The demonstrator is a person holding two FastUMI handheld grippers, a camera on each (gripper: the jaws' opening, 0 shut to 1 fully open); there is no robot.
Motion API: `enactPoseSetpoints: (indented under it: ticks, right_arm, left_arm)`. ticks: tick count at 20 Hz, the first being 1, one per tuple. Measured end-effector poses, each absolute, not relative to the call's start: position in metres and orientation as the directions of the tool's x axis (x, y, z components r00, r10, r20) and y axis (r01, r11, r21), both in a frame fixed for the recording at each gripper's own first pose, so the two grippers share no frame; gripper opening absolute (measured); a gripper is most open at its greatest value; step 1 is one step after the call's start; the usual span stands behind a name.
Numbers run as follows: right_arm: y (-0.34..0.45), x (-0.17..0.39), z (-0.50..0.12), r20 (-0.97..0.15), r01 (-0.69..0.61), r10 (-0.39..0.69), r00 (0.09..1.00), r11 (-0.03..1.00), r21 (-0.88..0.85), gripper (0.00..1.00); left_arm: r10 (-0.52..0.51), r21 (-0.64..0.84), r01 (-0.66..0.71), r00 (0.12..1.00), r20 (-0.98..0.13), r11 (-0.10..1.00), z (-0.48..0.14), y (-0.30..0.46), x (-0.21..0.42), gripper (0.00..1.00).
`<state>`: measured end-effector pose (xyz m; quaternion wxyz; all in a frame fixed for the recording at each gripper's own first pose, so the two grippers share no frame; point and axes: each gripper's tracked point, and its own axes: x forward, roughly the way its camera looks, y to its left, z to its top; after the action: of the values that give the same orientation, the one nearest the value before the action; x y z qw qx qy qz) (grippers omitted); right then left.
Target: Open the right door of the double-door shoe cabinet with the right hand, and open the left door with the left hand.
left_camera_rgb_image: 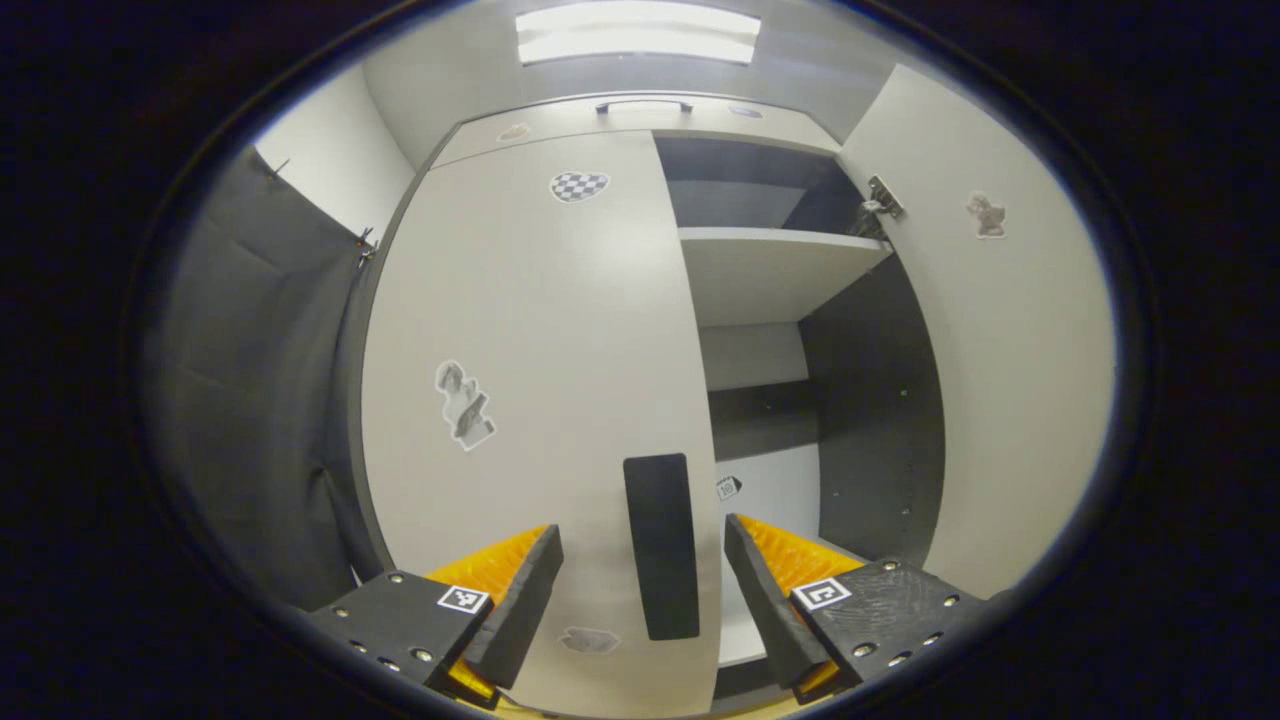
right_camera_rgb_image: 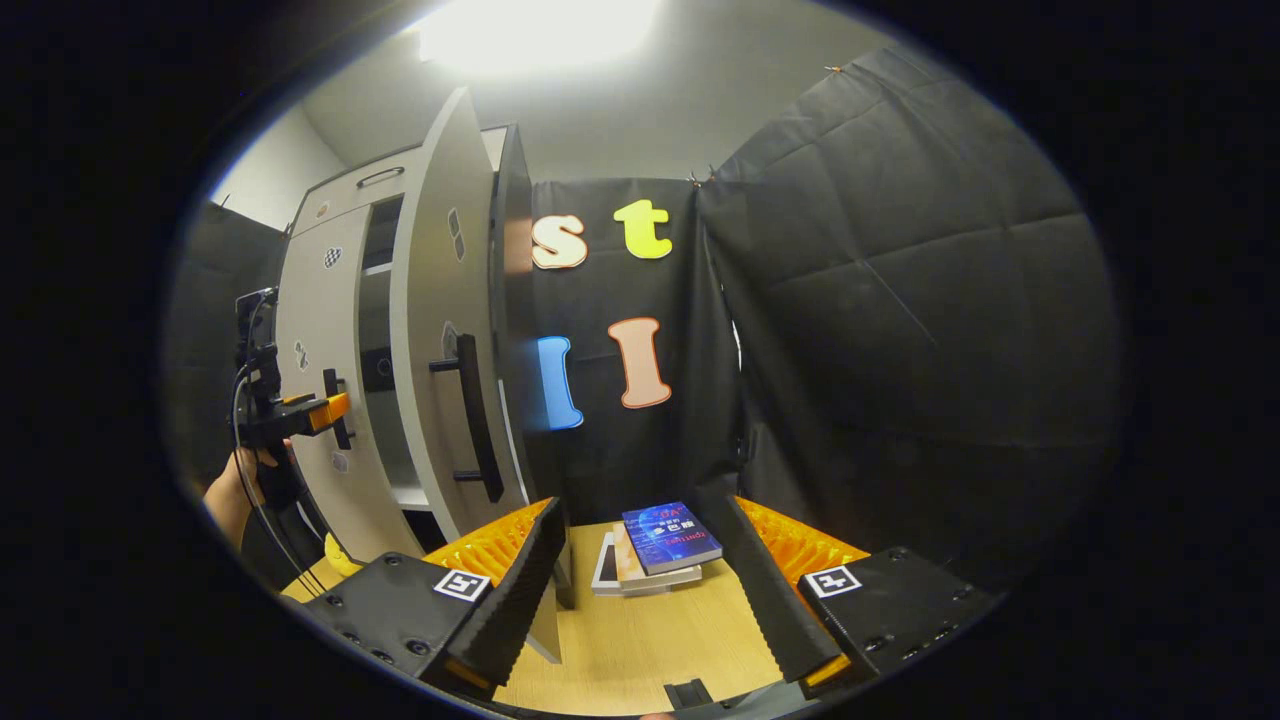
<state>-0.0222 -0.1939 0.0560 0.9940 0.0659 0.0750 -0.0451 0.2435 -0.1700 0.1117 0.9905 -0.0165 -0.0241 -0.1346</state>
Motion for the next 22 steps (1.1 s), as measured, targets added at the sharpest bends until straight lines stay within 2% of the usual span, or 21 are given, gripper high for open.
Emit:
enactPoseSetpoints:
  ticks: [5, 6, 9, 11, 13, 15, 16, 18, 19, 22]
  right_arm:
    - [-0.193, -0.025, 0.061, -0.142, 0.102, -0.088, 0.986, 0.990, 0.093, 0.98]
    - [-0.192, -0.025, 0.059, -0.148, 0.097, -0.083, 0.985, 0.991, 0.091, 0.98]
    - [-0.195, -0.027, 0.062, -0.149, 0.100, -0.088, 0.985, 0.992, 0.078, 0.98]
    - [-0.192, -0.027, 0.062, -0.147, 0.094, -0.081, 0.986, 0.992, 0.085, 0.98]
    - [-0.187, -0.026, 0.062, -0.150, 0.082, -0.069, 0.986, 0.993, 0.086, 0.98]
    - [-0.185, -0.027, 0.062, -0.151, 0.074, -0.062, 0.987, 0.994, 0.075, 0.98]
    - [-0.182, -0.028, 0.063, -0.150, 0.069, -0.058, 0.987, 0.995, 0.070, 0.98]
    - [-0.177, -0.031, 0.067, -0.137, 0.052, -0.043, 0.990, 0.997, 0.065, 0.98]
    - [-0.176, -0.033, 0.068, -0.134, 0.048, -0.039, 0.990, 0.997, 0.058, 0.98]
    - [-0.173, -0.035, 0.071, -0.128, 0.039, -0.034, 0.991, 0.998, 0.039, 0.98]
  left_arm:
    - [-0.261, -0.060, 0.261, 0.965, 0.001, 0.964, 0.095, -0.169, 0.262, 0.94]
    - [-0.262, -0.073, 0.261, 0.965, -0.002, 0.962, 0.094, -0.170, 0.266, 0.81]
    - [-0.262, -0.061, 0.261, 0.965, -0.003, 0.963, 0.094, -0.170, 0.265, 0.72]
    - [-0.270, -0.050, 0.270, 0.963, -0.005, 0.962, 0.095, -0.172, 0.262, 0.71]
    - [-0.282, -0.017, 0.282, 0.959, -0.002, 0.959, 0.096, -0.178, 0.261, 0.66]
    - [-0.317, -0.012, 0.317, 0.948, 0.003, 0.948, 0.097, -0.189, 0.258, 0.53]
    - [-0.313, -0.022, 0.313, 0.950, -0.006, 0.949, 0.095, -0.191, 0.259, 0.30]
    - [-0.316, -0.055, 0.315, 0.949, -0.005, 0.947, 0.093, -0.187, 0.258, 0.26]
    - [-0.316, -0.066, 0.315, 0.949, -0.007, 0.947, 0.093, -0.187, 0.257, 0.27]
    - [-0.309, -0.084, 0.306, 0.951, -0.024, 0.948, 0.091, -0.185, 0.251, 0.17]
